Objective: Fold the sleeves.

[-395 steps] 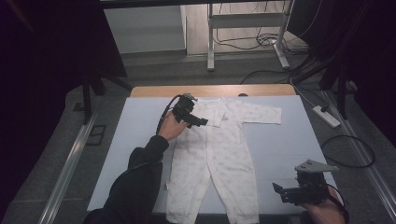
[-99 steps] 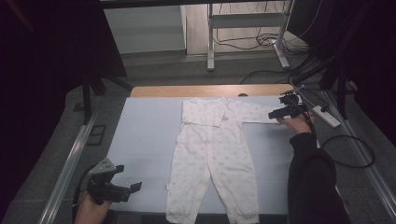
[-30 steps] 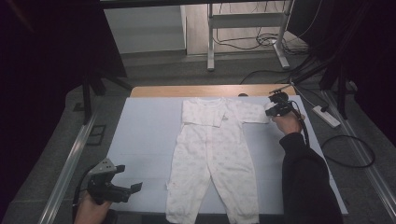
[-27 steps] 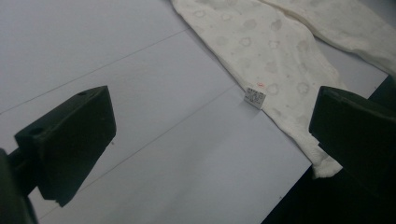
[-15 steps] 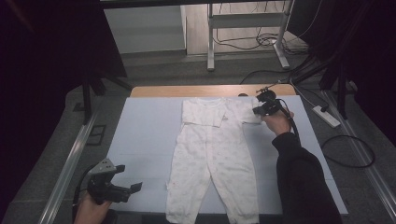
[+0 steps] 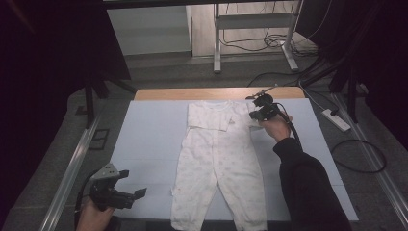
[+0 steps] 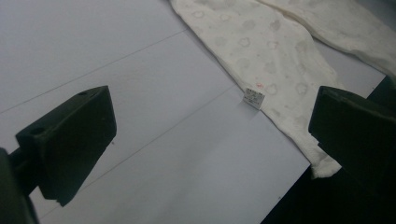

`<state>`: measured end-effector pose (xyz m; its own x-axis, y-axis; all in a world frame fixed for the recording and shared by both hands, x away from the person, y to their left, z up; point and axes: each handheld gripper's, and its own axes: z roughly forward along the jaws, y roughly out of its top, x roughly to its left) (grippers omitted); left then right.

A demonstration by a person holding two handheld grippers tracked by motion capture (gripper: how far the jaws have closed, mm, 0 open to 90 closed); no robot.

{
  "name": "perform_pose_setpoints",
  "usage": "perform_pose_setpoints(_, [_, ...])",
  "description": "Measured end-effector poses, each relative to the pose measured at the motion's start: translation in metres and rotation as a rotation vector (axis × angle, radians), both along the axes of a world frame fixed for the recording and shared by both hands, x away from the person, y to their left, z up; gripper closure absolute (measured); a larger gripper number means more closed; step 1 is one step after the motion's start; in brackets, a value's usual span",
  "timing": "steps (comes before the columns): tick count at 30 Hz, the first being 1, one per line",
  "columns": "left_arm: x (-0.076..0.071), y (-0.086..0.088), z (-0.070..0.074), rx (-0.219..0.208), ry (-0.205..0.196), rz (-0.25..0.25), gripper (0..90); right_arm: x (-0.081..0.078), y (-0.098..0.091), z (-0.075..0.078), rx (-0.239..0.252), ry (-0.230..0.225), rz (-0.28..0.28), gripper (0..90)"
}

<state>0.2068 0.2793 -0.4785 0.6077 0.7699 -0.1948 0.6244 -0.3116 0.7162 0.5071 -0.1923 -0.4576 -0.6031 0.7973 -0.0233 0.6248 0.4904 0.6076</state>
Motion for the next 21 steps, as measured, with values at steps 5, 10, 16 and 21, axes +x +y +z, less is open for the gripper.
perform_pose_setpoints(5, [0.0, 0.0, 0.0, -0.001, 0.001, -0.001, 1.0, -0.002, 0.009, -0.002, 0.013, 0.011, 0.021, 86.6])
perform_pose_setpoints(10, [0.0, 0.0, 0.0, -0.002, 0.002, -0.002, 1.0, -0.004, 0.019, -0.005, 0.019, 0.017, 0.043, 86.7])
perform_pose_setpoints(16, [0.0, 0.001, 0.0, -0.003, 0.002, -0.003, 0.9, -0.008, 0.031, -0.007, 0.024, 0.018, 0.071, 86.7])
perform_pose_setpoints(21, [0.0, 0.001, 0.0, -0.01, 0.003, -0.001, 0.9, -0.009, 0.043, -0.009, 0.02, 0.02, 0.097, 86.7])
